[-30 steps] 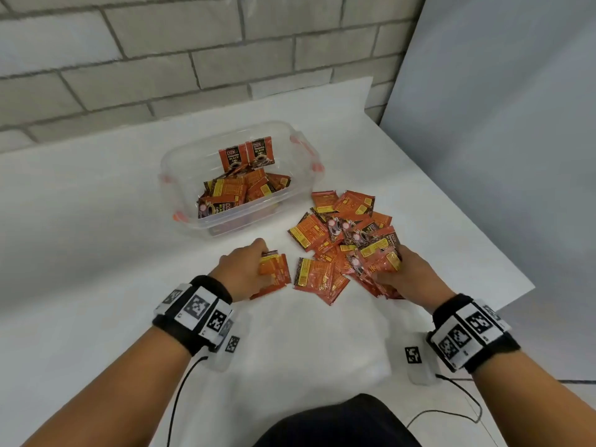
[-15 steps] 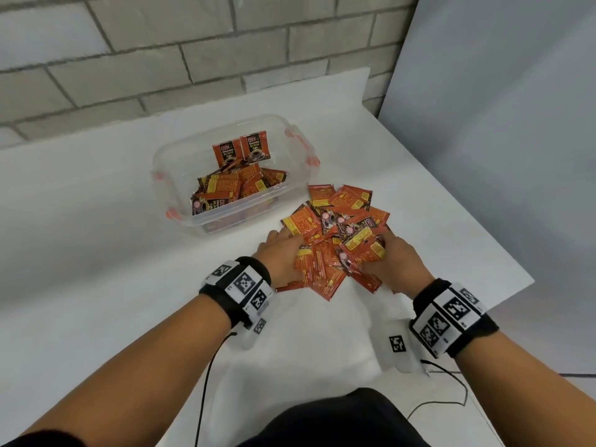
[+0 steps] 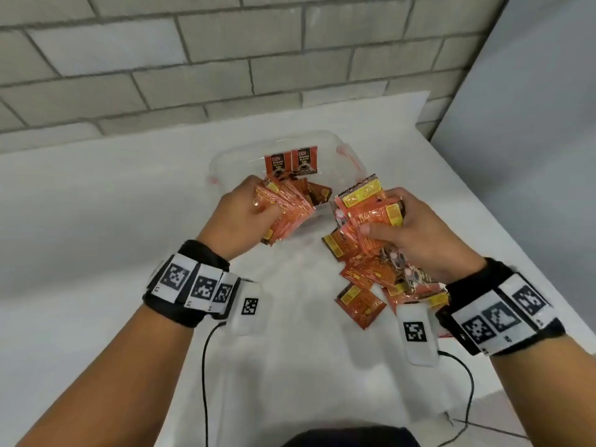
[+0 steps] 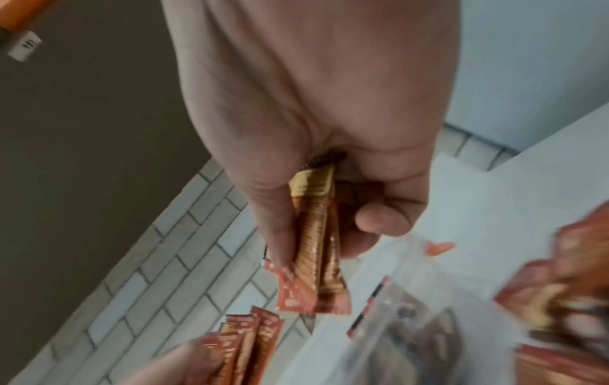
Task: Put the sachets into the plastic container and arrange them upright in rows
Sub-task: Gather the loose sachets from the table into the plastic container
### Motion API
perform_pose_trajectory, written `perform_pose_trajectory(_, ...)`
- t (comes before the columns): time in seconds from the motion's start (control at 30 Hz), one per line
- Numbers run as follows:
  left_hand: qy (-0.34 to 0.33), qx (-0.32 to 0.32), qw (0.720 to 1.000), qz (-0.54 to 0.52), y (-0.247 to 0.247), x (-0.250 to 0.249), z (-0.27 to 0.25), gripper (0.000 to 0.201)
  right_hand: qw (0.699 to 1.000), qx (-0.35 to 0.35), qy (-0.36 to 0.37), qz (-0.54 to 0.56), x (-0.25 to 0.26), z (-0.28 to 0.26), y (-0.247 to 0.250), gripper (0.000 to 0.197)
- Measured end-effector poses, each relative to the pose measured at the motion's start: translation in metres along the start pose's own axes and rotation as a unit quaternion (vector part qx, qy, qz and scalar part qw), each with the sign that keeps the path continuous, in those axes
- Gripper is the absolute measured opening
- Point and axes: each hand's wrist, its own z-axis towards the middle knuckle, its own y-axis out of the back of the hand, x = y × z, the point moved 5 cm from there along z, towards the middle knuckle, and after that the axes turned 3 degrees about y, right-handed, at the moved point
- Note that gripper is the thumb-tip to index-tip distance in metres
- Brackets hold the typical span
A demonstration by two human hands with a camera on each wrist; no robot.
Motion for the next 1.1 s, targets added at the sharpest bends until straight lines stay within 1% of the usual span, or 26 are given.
perform_pose_trajectory(0.07, 0.048, -0.059, 0.997, -0.019, 0.023, 0.013, 0.02, 0.02, 0.999, 0.003, 0.033, -0.008, 0.025, 0.026, -0.016, 0.028)
perform_pose_trajectory(0.1, 0.082, -0.073, 0.993, -0.037, 0.03, 0.023, 0.032, 0.019, 0.999, -0.005, 0.038, -0.016, 0.033, 0.041, -0.024, 0.025)
perform_pose_trajectory(0.17, 0.129, -0.06, 0.989, -0.027, 0.032, 0.041, 0.049, 0.012, 0.998, -0.03, 0.032, -0.034, 0.036, 0.073, -0.041, 0.019)
perform_pose_trajectory(0.2, 0.144, -0.042, 0.989, -0.005, 0.029, 0.048, 0.056, 0.014, 0.997, -0.046, 0.027, -0.053, 0.034, 0.088, -0.046, 0.019)
perform_pose_trajectory(0.27, 0.161, -0.019, 0.986, 0.039, 0.021, 0.058, 0.067, 0.018, 0.991, -0.062, 0.016, -0.114, 0.025, 0.117, -0.055, 0.032)
perform_pose_trajectory(0.33, 0.162, -0.007, 0.983, 0.086, 0.015, 0.058, 0.076, 0.019, 0.988, -0.052, 0.001, -0.148, 0.019, 0.14, -0.064, 0.051)
perform_pose_trajectory(0.4, 0.167, 0.013, 0.977, 0.129, 0.008, 0.056, 0.079, 0.023, 0.983, -0.027, -0.016, -0.179, 0.014, 0.157, -0.076, 0.063)
perform_pose_trajectory(0.43, 0.171, 0.023, 0.974, 0.148, 0.003, 0.056, 0.081, 0.026, 0.979, -0.013, -0.027, -0.2, 0.01, 0.162, -0.081, 0.067)
perform_pose_trajectory(0.5, 0.178, 0.035, 0.967, 0.18, -0.006, 0.058, 0.083, 0.029, 0.965, 0.005, -0.039, -0.259, 0.002, 0.168, -0.088, 0.066)
perform_pose_trajectory(0.6, 0.18, 0.028, 0.958, 0.223, -0.015, 0.06, 0.083, 0.035, 0.934, 0.008, -0.034, -0.356, -0.004, 0.172, -0.092, 0.066)
perform_pose_trajectory(0.67, 0.17, 0.021, 0.957, 0.233, -0.018, 0.062, 0.084, 0.05, 0.908, 0.006, -0.025, -0.418, -0.003, 0.17, -0.091, 0.073)
perform_pose_trajectory(0.7, 0.167, 0.018, 0.959, 0.227, -0.019, 0.062, 0.083, 0.06, 0.906, 0.004, -0.023, -0.423, -0.002, 0.167, -0.089, 0.077)
perform_pose_trajectory(0.77, 0.167, 0.015, 0.965, 0.199, -0.018, 0.062, 0.078, 0.07, 0.918, -0.007, -0.011, -0.395, 0.001, 0.159, -0.083, 0.082)
perform_pose_trajectory(0.83, 0.15, 0.024, 0.969, 0.194, -0.019, 0.057, 0.071, 0.066, 0.936, -0.026, 0.02, -0.351, 0.008, 0.145, -0.075, 0.08)
perform_pose_trajectory(0.87, 0.133, 0.03, 0.969, 0.204, -0.019, 0.052, 0.067, 0.061, 0.944, -0.036, 0.038, -0.324, 0.011, 0.137, -0.07, 0.075)
perform_pose_trajectory(0.93, 0.08, 0.028, 0.968, 0.238, -0.02, 0.037, 0.056, 0.052, 0.957, -0.06, 0.073, -0.273, 0.016, 0.114, -0.058, 0.063)
perform_pose_trajectory(1.0, 0.007, 0.028, 0.969, 0.245, -0.026, 0.019, 0.042, 0.042, 0.96, -0.078, 0.102, -0.249, 0.02, 0.087, -0.044, 0.053)
perform_pose_trajectory(1.07, -0.051, 0.063, 0.973, 0.216, -0.041, 0.005, 0.023, 0.034, 0.966, -0.082, 0.094, -0.228, 0.013, 0.056, -0.023, 0.046)
perform_pose_trajectory(1.1, -0.055, 0.096, 0.975, 0.195, -0.052, 0.001, 0.013, 0.033, 0.97, -0.084, 0.077, -0.216, 0.004, 0.041, -0.011, 0.042)
